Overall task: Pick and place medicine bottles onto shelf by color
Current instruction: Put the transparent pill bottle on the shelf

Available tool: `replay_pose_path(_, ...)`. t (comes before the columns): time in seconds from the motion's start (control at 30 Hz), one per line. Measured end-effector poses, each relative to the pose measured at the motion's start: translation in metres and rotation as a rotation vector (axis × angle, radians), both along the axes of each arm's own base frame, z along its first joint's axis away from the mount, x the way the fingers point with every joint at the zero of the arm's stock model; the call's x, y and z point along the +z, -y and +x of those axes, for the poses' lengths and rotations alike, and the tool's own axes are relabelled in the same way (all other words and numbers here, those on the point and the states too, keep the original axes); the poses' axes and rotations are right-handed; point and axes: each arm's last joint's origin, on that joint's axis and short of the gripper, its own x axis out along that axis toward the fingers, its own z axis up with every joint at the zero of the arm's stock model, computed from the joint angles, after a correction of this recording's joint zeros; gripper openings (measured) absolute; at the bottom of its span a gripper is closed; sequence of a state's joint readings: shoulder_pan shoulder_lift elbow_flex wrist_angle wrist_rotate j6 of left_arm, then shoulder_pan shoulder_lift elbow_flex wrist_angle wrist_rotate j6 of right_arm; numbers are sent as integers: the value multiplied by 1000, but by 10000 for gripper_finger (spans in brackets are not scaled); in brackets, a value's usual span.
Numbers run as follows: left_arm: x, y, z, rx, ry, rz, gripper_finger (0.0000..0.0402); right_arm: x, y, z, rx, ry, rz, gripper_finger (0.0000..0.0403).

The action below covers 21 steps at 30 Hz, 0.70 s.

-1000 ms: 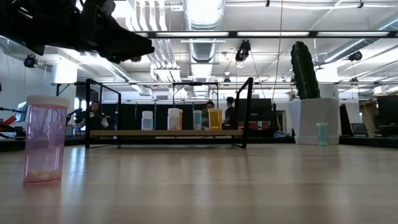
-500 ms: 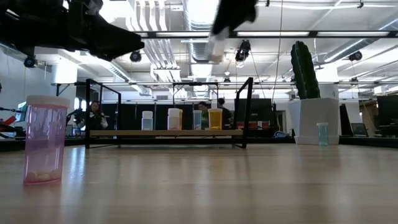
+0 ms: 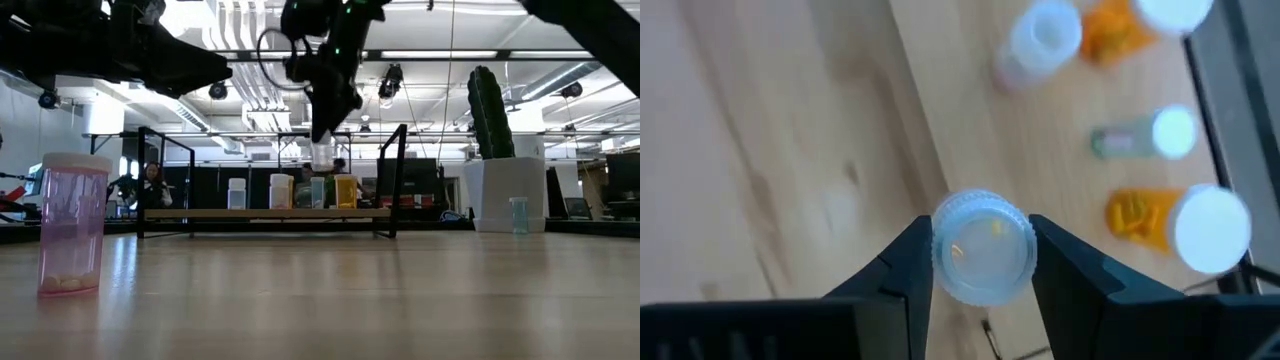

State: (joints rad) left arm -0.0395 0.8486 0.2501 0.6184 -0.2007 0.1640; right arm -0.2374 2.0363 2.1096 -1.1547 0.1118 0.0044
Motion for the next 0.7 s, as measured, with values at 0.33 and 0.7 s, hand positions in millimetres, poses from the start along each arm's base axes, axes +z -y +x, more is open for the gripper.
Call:
replay_pose_path(0.33,0,0,0,0,0,-1,218,-23,37,-8,-107,-113,-5,123)
replay_pose_path(0.7,0,0,0,0,0,-1,218,-45,65,-19,-244,-129,24,123)
